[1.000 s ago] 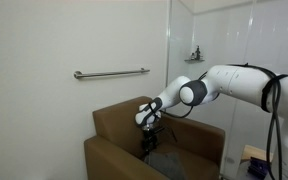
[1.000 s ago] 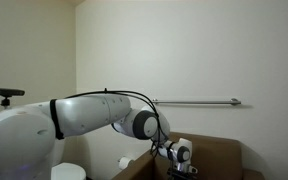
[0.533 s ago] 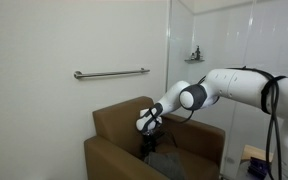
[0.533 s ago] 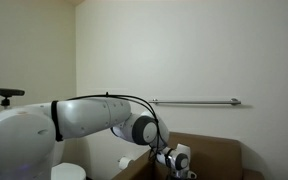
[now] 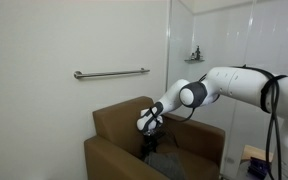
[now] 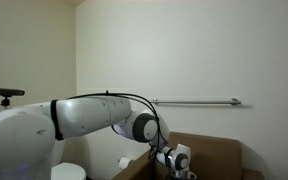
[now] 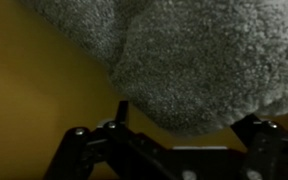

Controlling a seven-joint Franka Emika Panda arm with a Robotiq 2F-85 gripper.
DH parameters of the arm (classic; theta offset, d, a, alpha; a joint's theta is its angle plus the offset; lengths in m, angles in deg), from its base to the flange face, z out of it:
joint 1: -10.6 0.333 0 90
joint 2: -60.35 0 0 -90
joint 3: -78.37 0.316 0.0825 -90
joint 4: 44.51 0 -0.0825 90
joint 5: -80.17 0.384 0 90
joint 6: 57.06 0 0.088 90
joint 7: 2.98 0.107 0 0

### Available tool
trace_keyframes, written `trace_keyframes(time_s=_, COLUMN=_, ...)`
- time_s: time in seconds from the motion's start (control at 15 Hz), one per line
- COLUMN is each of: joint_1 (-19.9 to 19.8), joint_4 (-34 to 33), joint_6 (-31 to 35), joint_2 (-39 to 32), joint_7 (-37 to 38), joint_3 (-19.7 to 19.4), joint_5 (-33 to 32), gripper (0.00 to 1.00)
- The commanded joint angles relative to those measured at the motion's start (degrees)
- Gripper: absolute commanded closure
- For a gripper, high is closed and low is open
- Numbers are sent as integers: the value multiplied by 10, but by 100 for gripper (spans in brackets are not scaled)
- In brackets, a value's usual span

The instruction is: Put the towel on the left arm of the couch

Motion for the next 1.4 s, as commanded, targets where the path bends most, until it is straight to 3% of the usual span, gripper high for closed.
trace_keyframes(time_s=0.0, joint_1=-23, joint_4=85, joint_6=12, joint_2=42, joint_7=-7, joint_3=13, joint_5=16, gripper=0)
trace_keyframes(time_s=0.4, joint_1=-37, joint_4=134, joint_6=24, joint_2=50, joint_7=-8, joint_3=33, joint_5=13, gripper=0)
trace_keyframes(time_s=0.47, joint_1=-39, joint_4=139, joint_6=27, joint_2=53, joint_7=-9, joint_3=36, joint_5=13, gripper=25)
trace_keyframes(time_s=0.6, joint_1=-40, joint_4=146, joint_6=32, joint_2=57, joint_7=-7, joint_3=39, joint_5=13, gripper=33)
trace_keyframes(time_s=1.2, joint_1=-56, joint_4=141, joint_6=11, joint_2=62, joint_7=-21, joint_3=58, joint_5=9, gripper=94)
trace_keyframes(time_s=1.33, joint_1=-60, joint_4=143, joint_6=6, joint_2=66, joint_7=-27, joint_3=61, joint_5=7, gripper=96)
